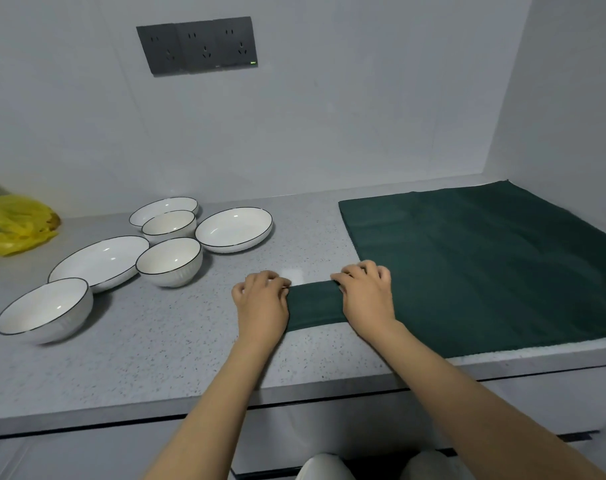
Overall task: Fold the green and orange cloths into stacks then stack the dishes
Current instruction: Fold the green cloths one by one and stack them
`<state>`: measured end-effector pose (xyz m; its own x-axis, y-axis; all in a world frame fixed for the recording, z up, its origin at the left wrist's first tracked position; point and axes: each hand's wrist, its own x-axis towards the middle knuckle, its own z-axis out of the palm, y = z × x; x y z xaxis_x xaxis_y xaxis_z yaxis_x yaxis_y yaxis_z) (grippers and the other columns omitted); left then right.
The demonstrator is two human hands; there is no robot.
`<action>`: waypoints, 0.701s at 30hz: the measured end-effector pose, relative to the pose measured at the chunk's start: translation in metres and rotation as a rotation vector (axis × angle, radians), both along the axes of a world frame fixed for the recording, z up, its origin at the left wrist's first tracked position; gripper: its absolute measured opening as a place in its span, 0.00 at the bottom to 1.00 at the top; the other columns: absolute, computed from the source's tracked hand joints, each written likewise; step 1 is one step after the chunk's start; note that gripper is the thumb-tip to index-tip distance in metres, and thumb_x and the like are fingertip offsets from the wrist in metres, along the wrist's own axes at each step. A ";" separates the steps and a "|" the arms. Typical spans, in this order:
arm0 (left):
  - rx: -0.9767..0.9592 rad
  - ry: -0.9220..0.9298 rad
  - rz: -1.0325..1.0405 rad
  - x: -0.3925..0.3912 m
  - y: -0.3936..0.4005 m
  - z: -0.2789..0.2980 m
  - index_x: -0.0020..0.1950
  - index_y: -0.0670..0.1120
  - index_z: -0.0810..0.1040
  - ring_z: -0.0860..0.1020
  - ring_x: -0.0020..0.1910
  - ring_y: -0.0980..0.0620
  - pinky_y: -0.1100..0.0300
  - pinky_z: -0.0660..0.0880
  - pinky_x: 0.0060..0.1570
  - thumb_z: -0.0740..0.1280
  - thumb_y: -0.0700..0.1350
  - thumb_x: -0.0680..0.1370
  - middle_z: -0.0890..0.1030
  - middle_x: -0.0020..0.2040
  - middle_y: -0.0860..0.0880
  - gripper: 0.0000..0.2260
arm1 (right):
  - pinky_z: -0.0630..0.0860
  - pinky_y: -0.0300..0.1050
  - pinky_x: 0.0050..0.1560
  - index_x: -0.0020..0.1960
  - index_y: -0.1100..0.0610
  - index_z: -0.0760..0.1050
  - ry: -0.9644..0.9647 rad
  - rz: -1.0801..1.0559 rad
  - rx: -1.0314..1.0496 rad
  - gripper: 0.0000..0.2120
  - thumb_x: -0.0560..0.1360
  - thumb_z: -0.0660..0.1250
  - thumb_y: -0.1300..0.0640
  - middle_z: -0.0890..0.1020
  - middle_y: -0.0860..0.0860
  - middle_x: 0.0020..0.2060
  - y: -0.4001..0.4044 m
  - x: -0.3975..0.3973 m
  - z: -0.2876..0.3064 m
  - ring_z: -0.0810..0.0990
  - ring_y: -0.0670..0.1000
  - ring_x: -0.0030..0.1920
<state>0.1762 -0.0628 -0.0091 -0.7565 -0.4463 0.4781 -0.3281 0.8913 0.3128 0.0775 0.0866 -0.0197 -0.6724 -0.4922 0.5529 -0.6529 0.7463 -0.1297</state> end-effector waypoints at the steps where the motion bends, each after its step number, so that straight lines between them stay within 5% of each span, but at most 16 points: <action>1: -0.038 -0.024 -0.056 0.000 0.005 0.004 0.57 0.51 0.81 0.72 0.58 0.51 0.57 0.54 0.60 0.60 0.45 0.80 0.80 0.56 0.52 0.12 | 0.59 0.45 0.51 0.44 0.51 0.83 0.001 0.037 -0.012 0.13 0.64 0.74 0.65 0.83 0.46 0.40 0.001 0.001 0.000 0.79 0.54 0.45; 3: -0.060 -0.179 -0.145 0.000 0.019 0.010 0.67 0.51 0.74 0.71 0.62 0.52 0.54 0.52 0.68 0.53 0.49 0.82 0.77 0.62 0.53 0.16 | 0.57 0.46 0.55 0.48 0.54 0.82 -0.014 0.100 -0.028 0.09 0.71 0.65 0.60 0.84 0.47 0.43 0.004 0.002 0.003 0.79 0.56 0.51; 7: -0.125 -0.400 -0.156 0.001 0.036 0.006 0.78 0.52 0.54 0.57 0.75 0.50 0.45 0.39 0.74 0.43 0.53 0.83 0.61 0.76 0.50 0.23 | 0.50 0.48 0.69 0.70 0.52 0.69 -0.221 0.161 0.157 0.25 0.78 0.44 0.49 0.75 0.47 0.65 0.011 0.015 0.013 0.67 0.52 0.67; 12: -0.106 -0.458 -0.182 0.002 0.038 0.001 0.78 0.54 0.50 0.51 0.77 0.50 0.48 0.38 0.74 0.43 0.53 0.83 0.56 0.78 0.51 0.23 | 0.41 0.54 0.74 0.77 0.49 0.51 -0.318 0.132 0.302 0.23 0.82 0.42 0.48 0.58 0.47 0.75 0.016 0.025 0.013 0.51 0.50 0.76; 21: 0.042 -0.483 -0.145 0.023 0.014 -0.004 0.79 0.51 0.48 0.45 0.77 0.55 0.48 0.38 0.75 0.42 0.51 0.83 0.50 0.79 0.54 0.23 | 0.33 0.56 0.74 0.77 0.58 0.42 -0.350 0.025 0.447 0.27 0.82 0.38 0.48 0.49 0.51 0.77 0.018 0.020 0.011 0.42 0.52 0.77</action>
<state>0.1988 -0.0492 -0.0133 -0.9424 -0.3317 0.0425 -0.3181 0.9283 0.1926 0.0976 0.1048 -0.0086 -0.7630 -0.6455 0.0332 -0.6462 0.7630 -0.0163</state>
